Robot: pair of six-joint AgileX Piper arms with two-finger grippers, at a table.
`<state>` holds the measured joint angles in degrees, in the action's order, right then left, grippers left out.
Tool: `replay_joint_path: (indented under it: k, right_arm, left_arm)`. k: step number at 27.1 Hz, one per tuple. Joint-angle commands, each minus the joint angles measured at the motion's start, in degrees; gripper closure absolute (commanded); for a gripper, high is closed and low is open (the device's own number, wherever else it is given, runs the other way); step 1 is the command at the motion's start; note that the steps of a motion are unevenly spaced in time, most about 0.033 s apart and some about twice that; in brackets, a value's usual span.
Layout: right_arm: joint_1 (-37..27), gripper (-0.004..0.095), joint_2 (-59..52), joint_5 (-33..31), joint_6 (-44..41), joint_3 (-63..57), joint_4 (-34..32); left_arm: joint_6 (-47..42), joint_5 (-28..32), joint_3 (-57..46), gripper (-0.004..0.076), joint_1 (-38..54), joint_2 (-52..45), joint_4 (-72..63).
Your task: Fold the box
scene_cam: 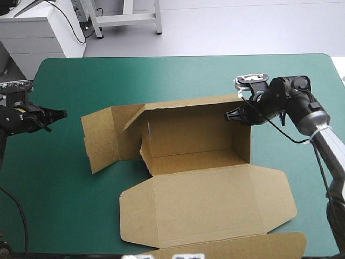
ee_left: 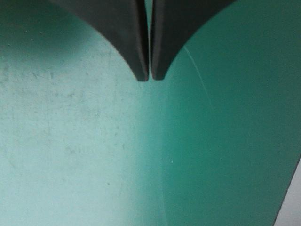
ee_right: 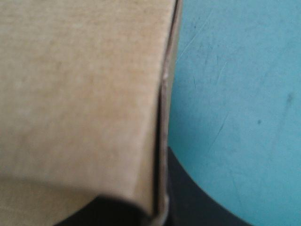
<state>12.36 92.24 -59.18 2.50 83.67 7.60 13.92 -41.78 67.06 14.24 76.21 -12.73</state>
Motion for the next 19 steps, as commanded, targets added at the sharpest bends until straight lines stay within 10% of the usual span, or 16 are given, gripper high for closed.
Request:
replay_joint_path:
  k: [1, 10, 19]
  right_arm:
    - [0.09, 0.0904, 0.97, 5.04, 0.19, 1.05, 1.01]
    - [0.09, 0.0894, 6.17, 13.44, 0.19, 1.05, -0.16]
    - [0.09, 0.0499, 8.53, 13.64, 1.07, 4.43, -4.09]
  left_arm:
    - [-0.08, 1.88, 1.37, 0.073, 0.12, -1.76, -1.09]
    - [-0.08, -0.68, 1.37, 0.0732, 0.12, -1.76, -3.24]
    - [-0.04, -2.65, 1.37, 0.0732, 0.12, -1.76, -3.55]
